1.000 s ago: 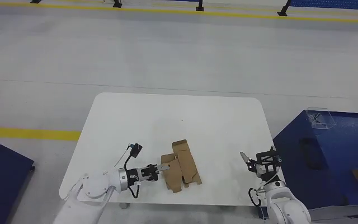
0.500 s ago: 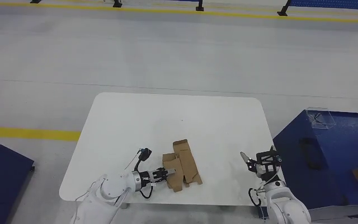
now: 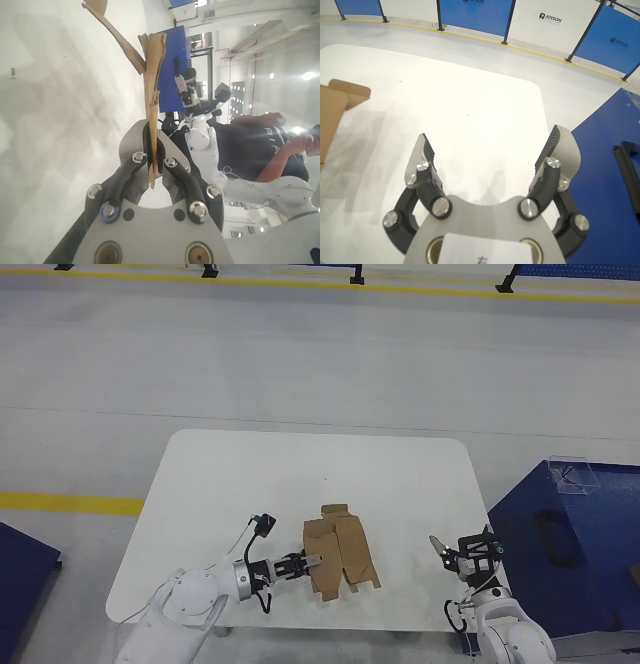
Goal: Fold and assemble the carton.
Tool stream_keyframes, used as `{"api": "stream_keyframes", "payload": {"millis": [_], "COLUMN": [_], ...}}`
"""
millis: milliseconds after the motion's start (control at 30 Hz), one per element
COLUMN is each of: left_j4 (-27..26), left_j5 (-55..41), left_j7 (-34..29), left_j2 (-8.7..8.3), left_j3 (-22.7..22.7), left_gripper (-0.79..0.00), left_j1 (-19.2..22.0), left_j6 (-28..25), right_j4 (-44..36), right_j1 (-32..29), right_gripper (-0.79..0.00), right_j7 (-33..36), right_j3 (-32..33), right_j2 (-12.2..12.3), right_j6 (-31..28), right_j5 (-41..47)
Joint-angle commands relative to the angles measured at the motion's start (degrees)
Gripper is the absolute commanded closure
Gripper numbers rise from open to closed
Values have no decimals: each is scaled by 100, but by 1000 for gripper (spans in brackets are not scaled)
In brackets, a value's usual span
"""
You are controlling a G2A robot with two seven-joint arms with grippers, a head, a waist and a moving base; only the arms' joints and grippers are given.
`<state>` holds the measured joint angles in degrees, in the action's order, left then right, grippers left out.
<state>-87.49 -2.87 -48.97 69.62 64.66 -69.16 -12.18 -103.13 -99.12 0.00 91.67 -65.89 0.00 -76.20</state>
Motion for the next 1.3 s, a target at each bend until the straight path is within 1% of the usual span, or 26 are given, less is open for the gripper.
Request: {"api": "stream_keyframes", "payload": {"millis": [0, 67, 133, 567, 600, 667, 700, 733, 800, 833, 900, 967, 1000, 1067, 1133, 1200, 1267], "left_j4": [-398, -638, -759, -770, -760, -646, -601, -556, -524, -524, -533, -549, -558, -575, -534, -482, -442], "left_j5": [123, 71, -10, -21, -61, -150, -149, -177, -372, -455, -617, -753, -814, -981, -952, -977, -1042], "left_j7": [48, -41, -327, -386, -374, -337, -301, -278, -261, -273, -317, -366, -395, -488, -496, -436, -456], "left_j2": [-27, -41, -55, -57, -56, -57, -59, -59, -56, -58, -64, -70, -73, -75, -80, -69, -59], "left_j3": [47, 53, 15, 4, -12, -2, 7, 7, 16, 24, 43, 48, 50, 29, 12, -63, -131], "left_gripper": [0, 0, 0, 0, 0, 0, 0, 0, 0, 0, 0, 0, 0, 0, 0, 0, 0], "left_j1": [-114, -171, -137, -123, -153, -149, -137, -142, -156, -170, -203, -240, -248, -272, -266, -257, -226], "left_j6": [3, 74, 308, 352, 350, 362, 268, 192, 69, -1, -90, -130, -139, -175, -227, -203, -227], "right_j4": [0, 0, 0, 0, -27, -225, -291, -336, -215, -72, 266, 695, 908, 1323, 1625, 1834, 1952], "right_j1": [0, 0, 0, 0, 6, 172, 261, 336, 528, 641, 1001, 1394, 1583, 1920, 2156, 2332, 2421], "right_gripper": [-785, -785, -785, -785, -785, -785, -785, -785, -785, -785, -785, -785, -785, -785, -785, -785, -785], "right_j7": [0, 0, 0, 0, 138, 450, 678, 988, 2019, 2625, 4073, 5232, 5680, 6290, 6858, 7194, 7318], "right_j3": [0, 0, 0, 0, 38, 430, 624, 785, 1140, 1284, 1402, 1296, 1184, 899, 515, 177, -113], "right_j2": [0, 0, 0, 0, -4, -15, -14, -9, 29, 52, 121, 171, 185, 188, 178, 160, 135], "right_j6": [0, 0, 0, 0, -122, -313, -453, -768, -1511, -1711, -1773, -1664, -1597, -1551, -1572, -1673, -1800], "right_j5": [0, 0, 0, 0, 283, 1515, 2144, 2888, 4728, 5685, 7174, 8224, 8615, 9213, 9512, 9674, 9740]}}
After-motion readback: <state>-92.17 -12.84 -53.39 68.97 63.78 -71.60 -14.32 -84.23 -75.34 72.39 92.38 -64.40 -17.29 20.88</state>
